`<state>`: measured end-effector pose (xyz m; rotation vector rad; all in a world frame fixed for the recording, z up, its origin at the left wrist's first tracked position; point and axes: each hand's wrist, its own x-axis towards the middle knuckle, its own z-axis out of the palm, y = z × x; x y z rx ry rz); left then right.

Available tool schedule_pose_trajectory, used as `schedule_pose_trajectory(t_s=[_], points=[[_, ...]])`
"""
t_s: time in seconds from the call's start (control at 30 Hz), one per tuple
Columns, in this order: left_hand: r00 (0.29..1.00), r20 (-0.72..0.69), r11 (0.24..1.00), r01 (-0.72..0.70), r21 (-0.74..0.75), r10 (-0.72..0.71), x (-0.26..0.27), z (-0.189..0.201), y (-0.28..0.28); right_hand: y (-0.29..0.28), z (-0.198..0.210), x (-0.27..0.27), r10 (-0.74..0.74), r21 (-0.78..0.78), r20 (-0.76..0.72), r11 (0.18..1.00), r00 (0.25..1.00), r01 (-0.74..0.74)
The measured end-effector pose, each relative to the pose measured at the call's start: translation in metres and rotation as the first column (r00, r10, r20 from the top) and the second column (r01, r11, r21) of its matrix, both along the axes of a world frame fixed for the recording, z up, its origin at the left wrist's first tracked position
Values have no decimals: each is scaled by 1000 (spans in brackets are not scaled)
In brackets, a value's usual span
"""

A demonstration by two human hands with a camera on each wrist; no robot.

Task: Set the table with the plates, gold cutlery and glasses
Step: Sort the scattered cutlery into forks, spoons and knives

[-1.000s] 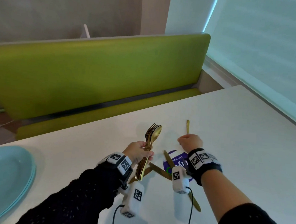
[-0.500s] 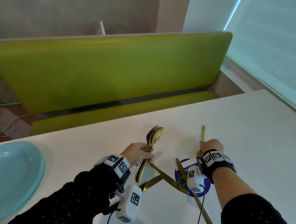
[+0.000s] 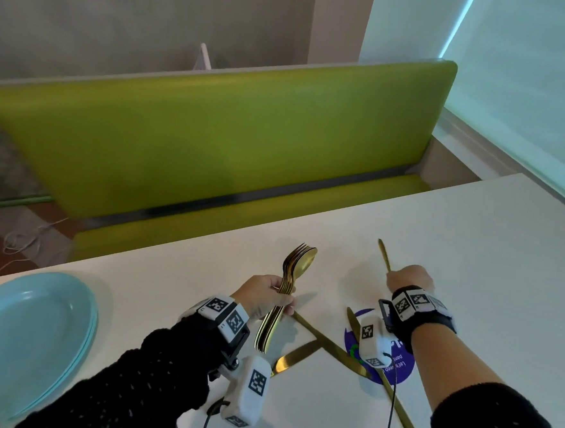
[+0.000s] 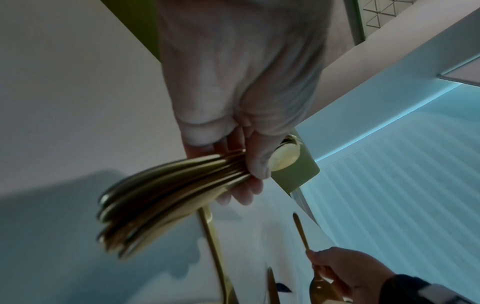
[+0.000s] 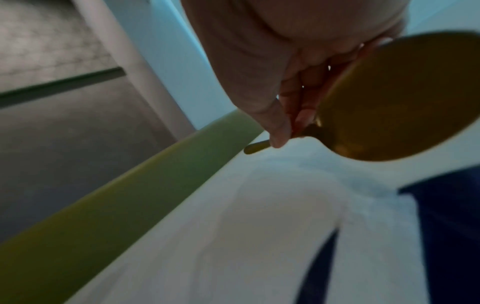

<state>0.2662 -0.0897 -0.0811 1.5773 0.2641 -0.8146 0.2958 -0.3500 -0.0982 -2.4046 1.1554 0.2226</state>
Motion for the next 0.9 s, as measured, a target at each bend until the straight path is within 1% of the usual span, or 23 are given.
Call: schedule_pose_trajectory(t_s=[0.03,0.1,0.13,0.2,0.27,0.33,0.43,0.5,0.53,0.6,0.67,0.7,0.8,0.83,0.9], points=[[1000,7,1000,-9,12,9,0,1,0,4,5,0,36,-18,-10,999,999,-36],[999,31,999,-24,35,23,-1,6,-1,11,15,-3,165,-129,-47,977,985,-170],[998,46,999,-31,45,29,-2,10,-1,16,22,-5,244,-194,-59,948,968,-251],[996,74,997,-47,61,43,-4,20,-1,24,34,-13,400,-305,-55,866,915,-397],[993,101,995,-67,72,60,-8,31,1,34,50,-26,525,-385,-51,774,850,-502],[988,138,992,-89,91,76,-14,40,4,44,64,-41,621,-451,-79,675,779,-584],[977,194,983,-121,139,93,-26,51,14,60,81,-68,759,-538,-167,464,629,-704],[973,214,978,-122,168,84,-37,57,24,73,90,-88,821,-536,-249,325,514,-779],[974,213,978,-116,174,78,-44,61,30,81,95,-98,856,-536,-258,259,449,-803],[979,199,978,-78,192,39,-60,68,42,103,105,-120,900,-581,-285,110,328,-807],[984,178,977,-16,212,-22,-79,73,54,124,109,-142,927,-611,-294,7,235,-792],[984,172,976,16,215,-54,-88,74,60,135,110,-151,933,-620,-289,-12,214,-785],[972,178,967,108,230,-151,-119,73,80,171,113,-184,944,-630,-317,-138,90,-764],[969,177,964,132,229,-175,-130,72,87,182,113,-194,946,-627,-320,-167,57,-761],[962,167,962,178,205,-214,-154,70,101,204,116,-215,946,-622,-322,-194,22,-759]])
